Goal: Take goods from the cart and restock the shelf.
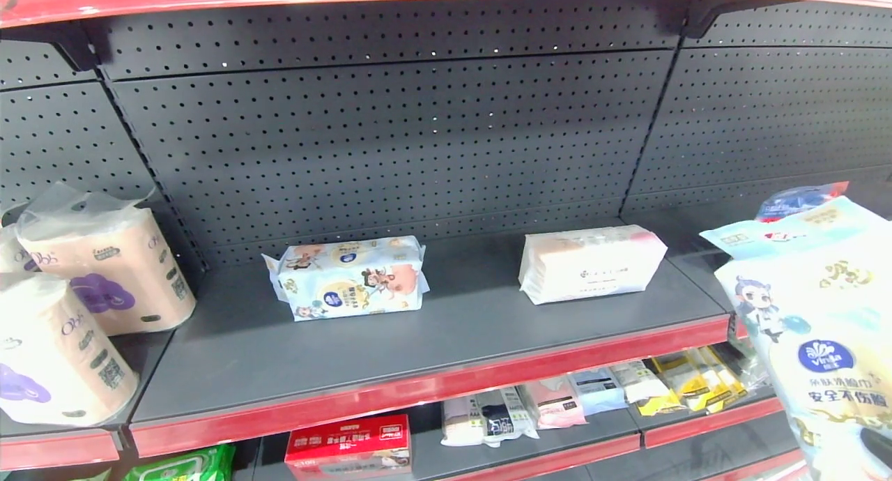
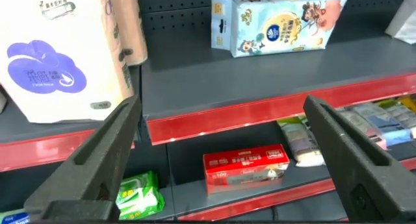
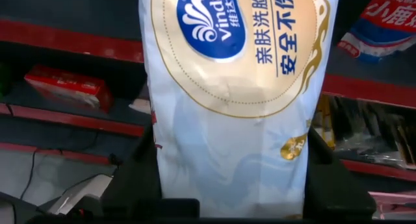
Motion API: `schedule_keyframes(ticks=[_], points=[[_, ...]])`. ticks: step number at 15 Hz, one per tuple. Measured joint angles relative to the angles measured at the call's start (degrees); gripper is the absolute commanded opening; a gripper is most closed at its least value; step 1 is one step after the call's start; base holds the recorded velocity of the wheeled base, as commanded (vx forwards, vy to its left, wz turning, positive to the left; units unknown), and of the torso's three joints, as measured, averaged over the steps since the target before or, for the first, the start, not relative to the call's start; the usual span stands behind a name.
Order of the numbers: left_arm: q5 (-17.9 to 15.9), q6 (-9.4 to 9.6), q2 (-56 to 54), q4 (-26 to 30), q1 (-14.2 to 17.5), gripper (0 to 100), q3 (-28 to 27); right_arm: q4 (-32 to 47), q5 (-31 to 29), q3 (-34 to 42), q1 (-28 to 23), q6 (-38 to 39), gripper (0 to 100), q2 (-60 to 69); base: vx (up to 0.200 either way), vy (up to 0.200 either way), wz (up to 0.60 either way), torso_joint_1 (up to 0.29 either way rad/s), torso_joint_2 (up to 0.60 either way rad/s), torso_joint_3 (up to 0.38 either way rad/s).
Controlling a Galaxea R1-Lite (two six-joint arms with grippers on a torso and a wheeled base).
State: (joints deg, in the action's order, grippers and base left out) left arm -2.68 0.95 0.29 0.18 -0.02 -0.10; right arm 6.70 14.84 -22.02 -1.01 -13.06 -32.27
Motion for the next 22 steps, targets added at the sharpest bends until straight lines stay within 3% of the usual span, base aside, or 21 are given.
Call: schedule_keyframes(ticks=[3,6,9,11,13,15,17,18,22], points=[[-1.1,0.63,0.5,0.0,-0.2,100,-0.4,-0.2,-0.8,-2.3,-0.4,2.3,0,-0.9,0.0,0.0,0.0,0.0,0.0,0.0],[-2.4,-1.93,5.3,0.1,-0.6,100,-7.9,0.0,-3.1,-2.9,-0.3,2.1,0,-1.5,0.0,0.0,0.0,0.0,0.0,0.0],[0.3,-1.68,20.4,-1.9,0.4,100,-15.2,0.0,-4.7,-3.5,-0.4,0.5,0,-1.4,0.0,0.0,0.0,0.0,0.0,0.0],[-2.3,-1.84,34.5,-9.5,1.3,100,-17.8,0.0,-4.8,-4.5,-0.4,-0.7,0,-1.8,0.0,0.0,0.0,0.0,0.0,0.0],[-10.3,1.04,46.9,-16.9,2.4,100,-18.5,0.0,-4.7,-6.5,-0.4,-1.6,0,-3.3,0.0,0.0,0.0,0.0,0.0,0.0],[-18.7,6.73,57.2,-21.0,3.9,100,-19.2,0.0,-4.7,-8.3,-0.4,-2.1,0,-5.1,0.0,0.0,0.0,0.0,0.0,0.0],[-25.0,13.23,66.2,-22.9,6.0,100,-20.8,0.3,-4.8,-9.8,-0.4,-2.7,0,-6.5,0.0,0.0,0.0,0.0,0.0,0.0],[-27.0,15.45,69.1,-23.8,6.9,100,-21.8,0.4,-4.8,-10.2,-0.6,-3.1,0,-6.8,0.0,0.0,0.0,0.0,0.0,0.0],[-31.3,18.48,81.0,-25.4,8.3,100,-30.7,0.8,-4.7,-7.8,-1.9,-3.7,0,-6.1,0.0,0.0,0.0,0.0,0.0,0.0]])
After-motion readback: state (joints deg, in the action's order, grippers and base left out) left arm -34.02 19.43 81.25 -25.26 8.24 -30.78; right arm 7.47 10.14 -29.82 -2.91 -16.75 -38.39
